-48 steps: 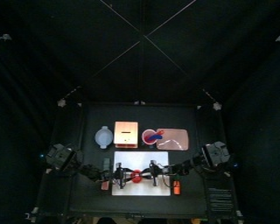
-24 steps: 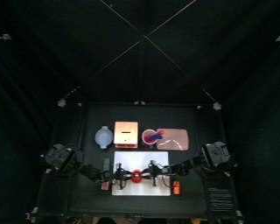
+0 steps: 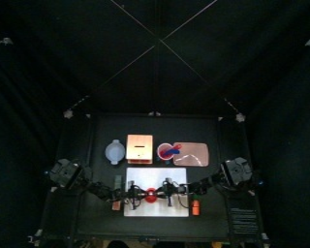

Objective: Get the cutter from the drawer then cut the dough then place the extra dough in the bowl
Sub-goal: Cut the dough

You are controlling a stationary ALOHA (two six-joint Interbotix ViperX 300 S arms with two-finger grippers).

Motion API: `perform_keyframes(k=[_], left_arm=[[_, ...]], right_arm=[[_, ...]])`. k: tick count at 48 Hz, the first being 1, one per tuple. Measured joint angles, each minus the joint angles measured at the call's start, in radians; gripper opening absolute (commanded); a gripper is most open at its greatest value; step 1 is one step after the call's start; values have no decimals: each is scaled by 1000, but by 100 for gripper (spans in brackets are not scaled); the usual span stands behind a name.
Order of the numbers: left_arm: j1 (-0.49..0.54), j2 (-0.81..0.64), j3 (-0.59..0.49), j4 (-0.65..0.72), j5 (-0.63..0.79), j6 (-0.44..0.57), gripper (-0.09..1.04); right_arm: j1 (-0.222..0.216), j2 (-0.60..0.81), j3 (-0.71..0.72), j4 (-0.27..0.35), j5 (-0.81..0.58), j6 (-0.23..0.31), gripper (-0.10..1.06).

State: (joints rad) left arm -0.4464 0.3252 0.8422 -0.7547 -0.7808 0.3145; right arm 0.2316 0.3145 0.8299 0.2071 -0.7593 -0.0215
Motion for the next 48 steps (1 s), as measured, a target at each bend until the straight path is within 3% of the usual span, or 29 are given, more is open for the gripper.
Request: perform_keyframes(k=[48], left_arm=[[-5,25,-17,-2,66,-28,46]], right_arm=[[0,17,-18,15,57,2,56]])
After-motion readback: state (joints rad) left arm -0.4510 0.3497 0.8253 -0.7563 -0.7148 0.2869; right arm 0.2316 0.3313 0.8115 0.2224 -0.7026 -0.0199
